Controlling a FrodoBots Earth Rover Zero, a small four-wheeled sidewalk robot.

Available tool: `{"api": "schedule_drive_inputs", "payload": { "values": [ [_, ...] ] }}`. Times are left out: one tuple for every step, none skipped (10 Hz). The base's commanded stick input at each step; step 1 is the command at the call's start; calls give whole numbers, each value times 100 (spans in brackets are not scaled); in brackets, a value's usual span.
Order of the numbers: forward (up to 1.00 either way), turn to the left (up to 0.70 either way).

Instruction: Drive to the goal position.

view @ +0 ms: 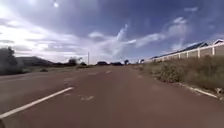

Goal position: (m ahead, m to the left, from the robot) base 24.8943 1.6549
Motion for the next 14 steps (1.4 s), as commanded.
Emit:
{"api": "schedule_drive_inputs", "payload": {
  "values": [
    [100,-40],
    [100,0],
    [100,0],
    [100,0],
    [100,0],
    [100,0],
    [100,0],
    [100,0],
    [100,0],
    [100,0],
    [100,0],
    [100,0],
    [100,0],
    [100,0]
  ]
}}
